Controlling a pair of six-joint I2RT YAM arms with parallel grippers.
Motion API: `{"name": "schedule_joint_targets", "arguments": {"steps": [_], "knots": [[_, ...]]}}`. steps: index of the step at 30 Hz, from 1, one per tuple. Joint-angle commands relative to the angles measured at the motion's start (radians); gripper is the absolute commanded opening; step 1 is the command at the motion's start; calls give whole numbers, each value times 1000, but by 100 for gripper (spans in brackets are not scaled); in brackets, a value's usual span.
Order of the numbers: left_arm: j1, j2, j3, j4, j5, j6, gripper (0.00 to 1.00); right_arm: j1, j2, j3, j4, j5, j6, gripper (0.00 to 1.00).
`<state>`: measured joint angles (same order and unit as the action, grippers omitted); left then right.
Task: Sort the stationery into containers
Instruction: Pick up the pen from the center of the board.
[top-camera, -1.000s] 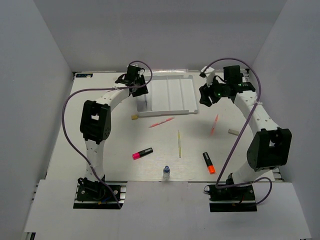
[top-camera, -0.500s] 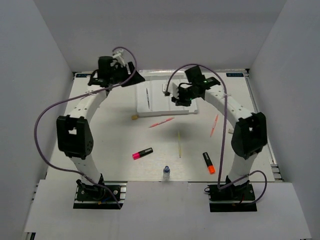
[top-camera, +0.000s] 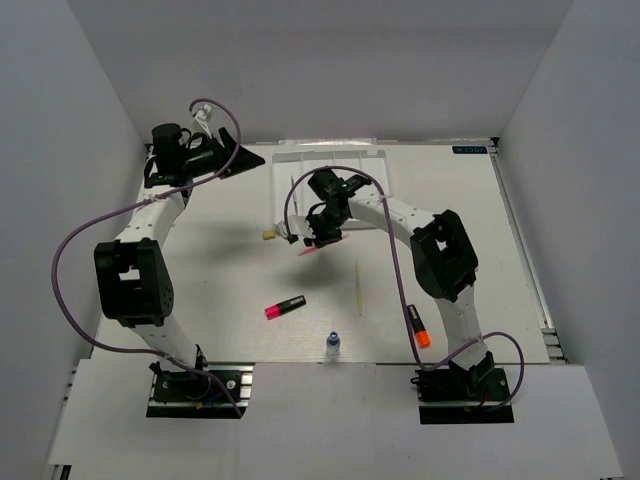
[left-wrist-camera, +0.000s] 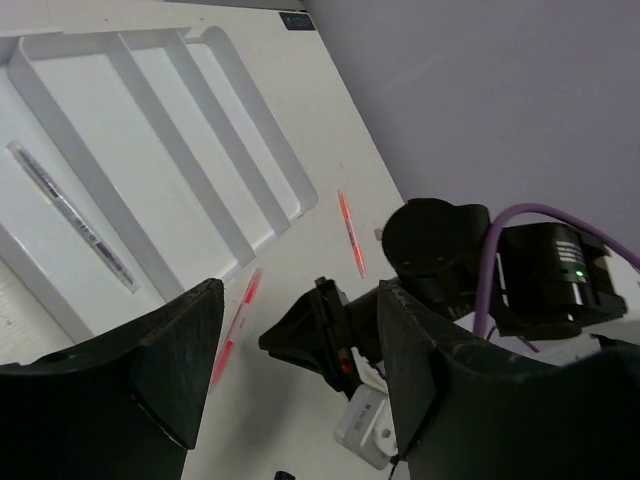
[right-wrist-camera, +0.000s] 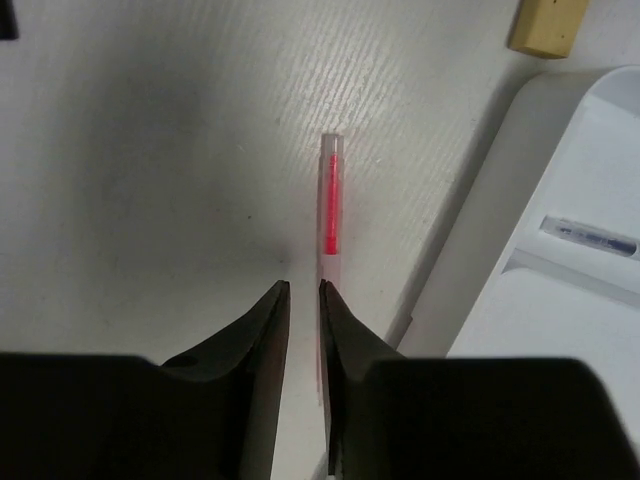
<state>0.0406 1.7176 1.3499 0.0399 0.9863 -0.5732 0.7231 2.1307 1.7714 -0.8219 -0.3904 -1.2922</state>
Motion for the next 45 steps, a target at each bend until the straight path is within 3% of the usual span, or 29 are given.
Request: {"name": "schedule_joint_targets", "arguments": {"steps": [1,6,31,45], "knots": [[-4,-44,-18,54,81,-8,72,1,28,62,-34,18,-58,26],[-4,-44,-37,66,92,-11,72,4,70,88,-56,38,-88,31],[-4,13,-72,106,137,-2,71,-25,189,184,-120,113,-211,38],[5,7,-48,101,160,-2,71,-14,247,195,-281,125,-260,18]]}}
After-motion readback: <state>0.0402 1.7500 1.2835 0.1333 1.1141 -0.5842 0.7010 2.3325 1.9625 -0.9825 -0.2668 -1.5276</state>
